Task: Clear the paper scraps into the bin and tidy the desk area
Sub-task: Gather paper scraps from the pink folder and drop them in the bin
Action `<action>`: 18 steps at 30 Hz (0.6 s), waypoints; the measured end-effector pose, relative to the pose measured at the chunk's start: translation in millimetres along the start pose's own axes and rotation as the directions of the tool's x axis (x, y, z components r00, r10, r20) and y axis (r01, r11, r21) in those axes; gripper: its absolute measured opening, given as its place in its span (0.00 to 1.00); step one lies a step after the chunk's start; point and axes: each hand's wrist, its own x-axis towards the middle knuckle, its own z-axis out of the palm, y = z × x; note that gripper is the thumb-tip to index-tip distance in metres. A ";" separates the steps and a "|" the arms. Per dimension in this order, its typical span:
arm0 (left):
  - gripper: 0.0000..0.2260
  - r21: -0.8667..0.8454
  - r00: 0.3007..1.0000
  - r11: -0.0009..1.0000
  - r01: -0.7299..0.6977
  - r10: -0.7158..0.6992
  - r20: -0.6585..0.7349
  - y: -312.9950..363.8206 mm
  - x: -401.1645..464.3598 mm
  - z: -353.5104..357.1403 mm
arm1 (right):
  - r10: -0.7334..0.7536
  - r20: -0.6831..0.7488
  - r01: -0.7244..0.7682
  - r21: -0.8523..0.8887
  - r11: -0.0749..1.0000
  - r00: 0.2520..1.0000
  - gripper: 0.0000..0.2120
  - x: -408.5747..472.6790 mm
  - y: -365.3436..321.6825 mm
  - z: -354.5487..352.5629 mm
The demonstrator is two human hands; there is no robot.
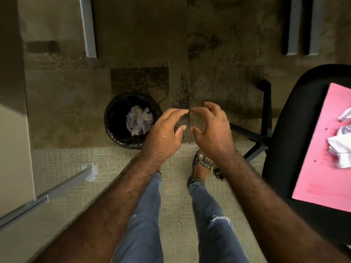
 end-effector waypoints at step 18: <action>0.21 -0.023 0.939 0.957 -0.290 0.290 0.188 176.2 59.3 142.3 | 0.263 -0.352 -0.218 0.160 0.963 0.898 0.29 -57.0 155.9 -150.3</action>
